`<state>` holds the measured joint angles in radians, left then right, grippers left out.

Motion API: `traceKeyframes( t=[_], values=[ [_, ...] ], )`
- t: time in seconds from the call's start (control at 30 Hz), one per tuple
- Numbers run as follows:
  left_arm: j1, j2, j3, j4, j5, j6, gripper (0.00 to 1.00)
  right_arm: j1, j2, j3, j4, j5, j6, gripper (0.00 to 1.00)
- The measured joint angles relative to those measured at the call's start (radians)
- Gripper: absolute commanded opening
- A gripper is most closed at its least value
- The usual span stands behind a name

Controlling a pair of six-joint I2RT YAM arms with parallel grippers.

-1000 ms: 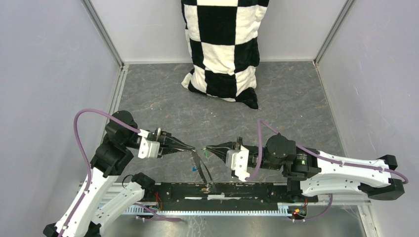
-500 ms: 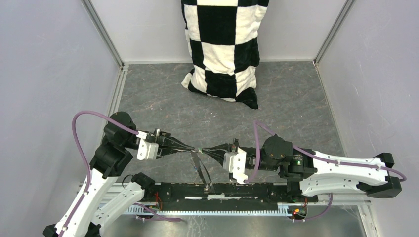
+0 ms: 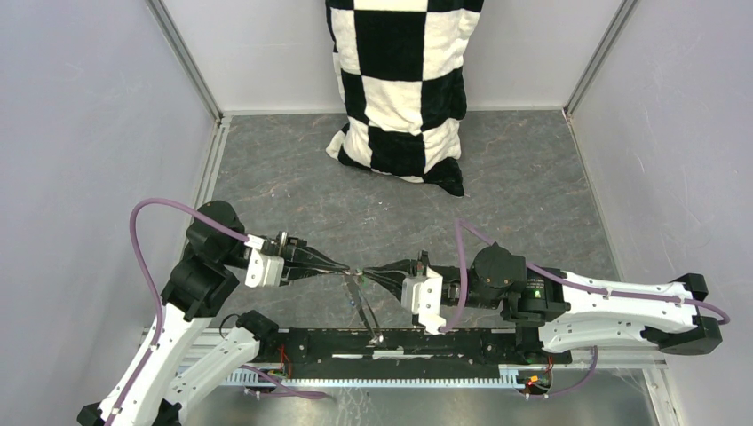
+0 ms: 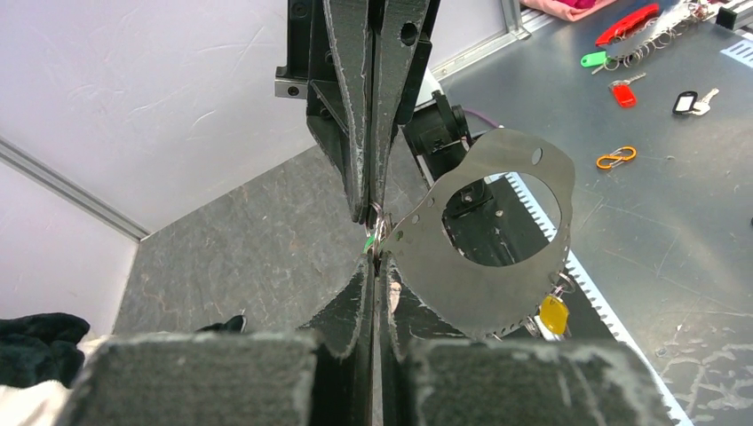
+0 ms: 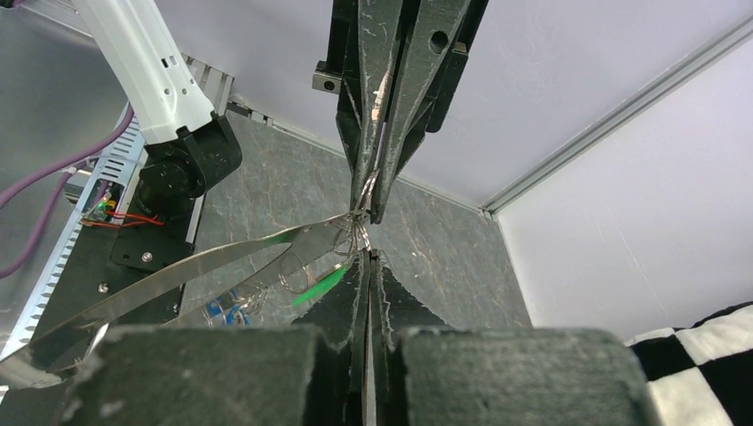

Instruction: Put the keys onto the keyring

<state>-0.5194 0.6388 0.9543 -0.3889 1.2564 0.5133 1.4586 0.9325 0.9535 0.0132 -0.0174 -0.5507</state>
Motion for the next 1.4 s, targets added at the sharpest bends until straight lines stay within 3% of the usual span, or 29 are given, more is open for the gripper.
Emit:
traceKeyframes(
  t=[0.67, 1.4],
  values=[
    [0.000, 0.013, 0.000, -0.037, 0.005, 0.002, 0.02, 0.043, 0.000, 0.000, -0.001, 0.019, -0.058, 0.00],
    [0.000, 0.047, 0.007, -0.164, -0.009, 0.103, 0.02, 0.072, 0.029, 0.029, 0.002, -0.008, -0.101, 0.00]
  ],
)
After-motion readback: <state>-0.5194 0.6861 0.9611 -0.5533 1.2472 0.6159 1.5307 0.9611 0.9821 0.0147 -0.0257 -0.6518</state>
